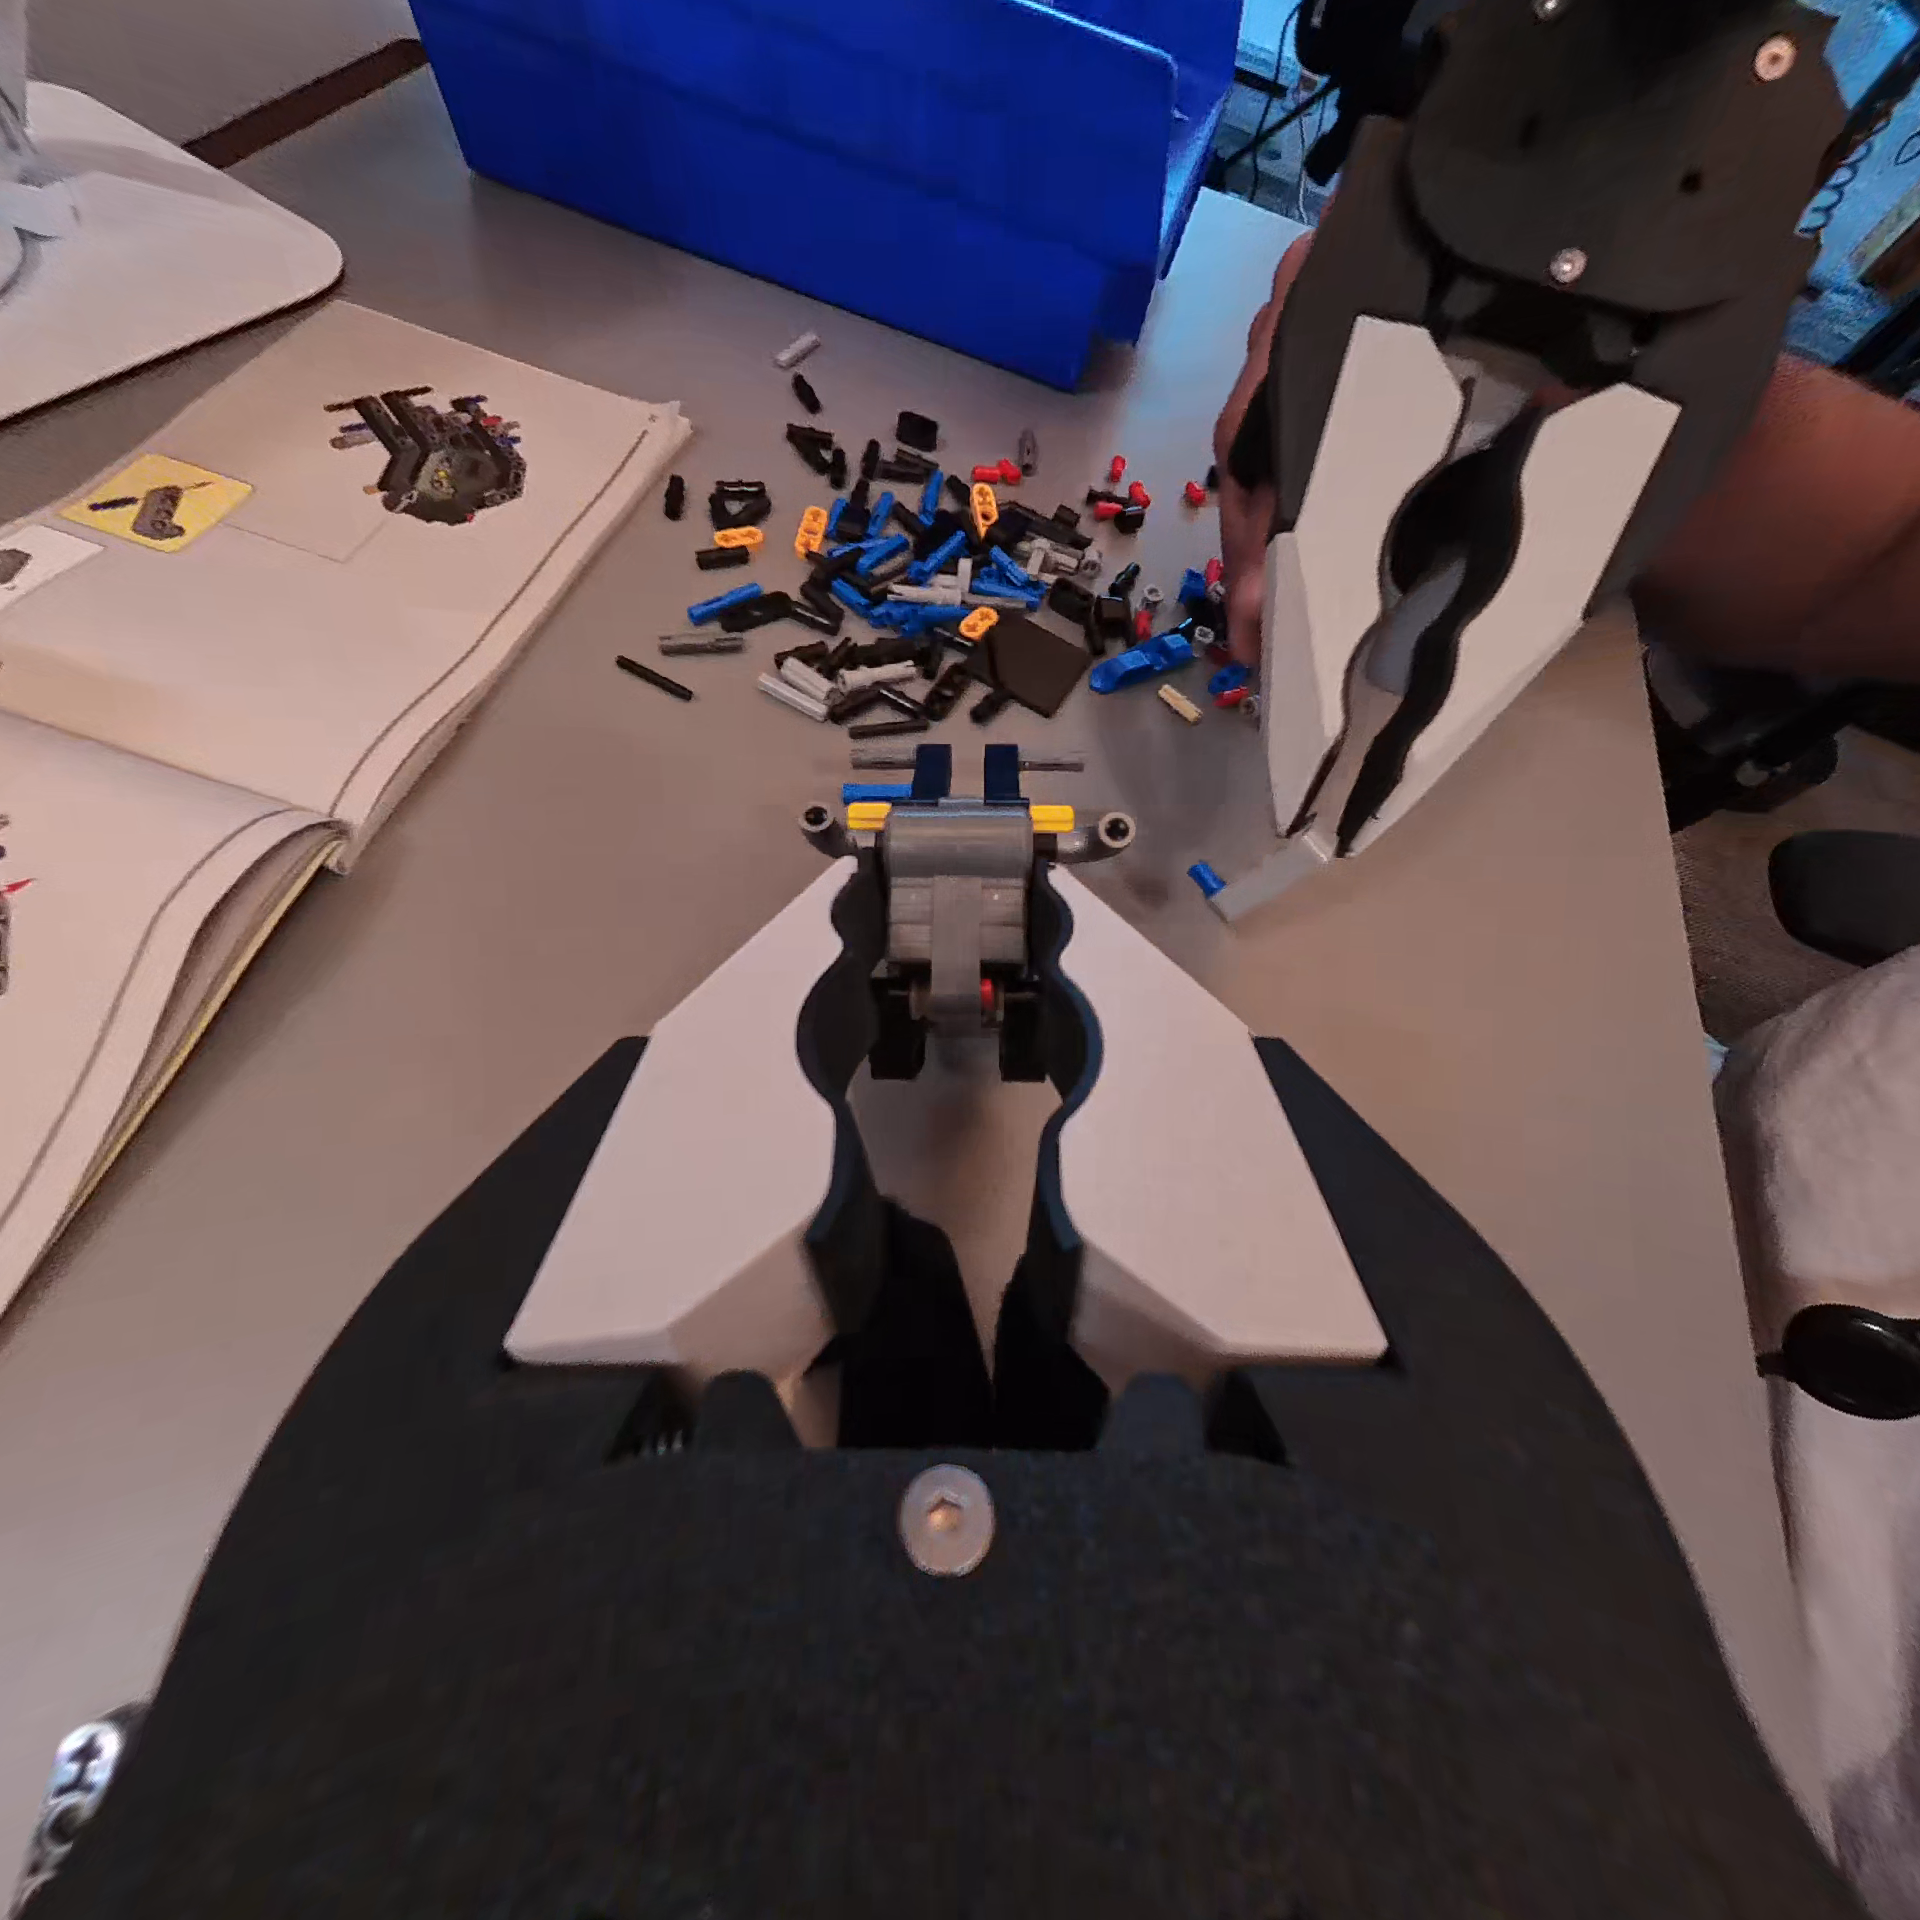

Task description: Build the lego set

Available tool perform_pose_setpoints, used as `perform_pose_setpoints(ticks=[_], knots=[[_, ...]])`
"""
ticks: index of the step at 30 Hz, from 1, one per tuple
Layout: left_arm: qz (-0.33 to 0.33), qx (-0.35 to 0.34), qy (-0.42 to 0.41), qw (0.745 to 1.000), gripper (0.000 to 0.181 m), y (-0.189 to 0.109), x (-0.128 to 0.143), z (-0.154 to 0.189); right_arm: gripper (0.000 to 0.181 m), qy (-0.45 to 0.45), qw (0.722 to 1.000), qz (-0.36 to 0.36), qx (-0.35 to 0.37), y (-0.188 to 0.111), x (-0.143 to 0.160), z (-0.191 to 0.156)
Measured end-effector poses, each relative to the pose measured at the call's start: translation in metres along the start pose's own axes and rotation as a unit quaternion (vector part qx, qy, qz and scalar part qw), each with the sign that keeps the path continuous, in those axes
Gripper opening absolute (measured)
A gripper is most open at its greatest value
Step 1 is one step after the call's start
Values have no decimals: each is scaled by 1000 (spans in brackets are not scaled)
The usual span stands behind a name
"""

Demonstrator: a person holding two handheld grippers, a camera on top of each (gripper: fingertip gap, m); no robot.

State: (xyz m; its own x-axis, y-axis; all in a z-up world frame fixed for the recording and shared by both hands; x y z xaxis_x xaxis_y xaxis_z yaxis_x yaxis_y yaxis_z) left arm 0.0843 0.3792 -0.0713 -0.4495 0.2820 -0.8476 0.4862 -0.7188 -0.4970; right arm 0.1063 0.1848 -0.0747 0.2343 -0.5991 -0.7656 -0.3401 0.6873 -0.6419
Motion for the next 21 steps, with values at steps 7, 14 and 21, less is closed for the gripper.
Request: perform_pose_setpoints(ticks=[7, 14, 21], knots=[[-15, -26, 51, 998, 24, -12, 12, 8, 9, 9, 1000, 12, -1, -1, 0, 3], [-32, -54, 41, 997, 25, -8, 32, 3, 9, 21, 998, 60, 2, -7, -6, 8], [-58, -92, 55, 993, 25, 1, 39, 8, 9, 77, 988, 131, -25, -12, -12, 15]])
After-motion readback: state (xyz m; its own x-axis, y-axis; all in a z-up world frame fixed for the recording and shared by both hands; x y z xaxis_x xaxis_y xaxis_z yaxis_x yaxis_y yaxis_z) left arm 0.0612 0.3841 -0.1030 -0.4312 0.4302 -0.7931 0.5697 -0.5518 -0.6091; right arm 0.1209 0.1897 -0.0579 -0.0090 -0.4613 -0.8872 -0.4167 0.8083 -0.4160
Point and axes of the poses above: each gripper's, where its closed fingertips meet, y out along the fingers, x out of its underside, z = x × y across the jaws, the point moved 9 cm from there along -y, back along the fingers, and after that the axes turned 1 degree about -y, right-handed, at the moved point
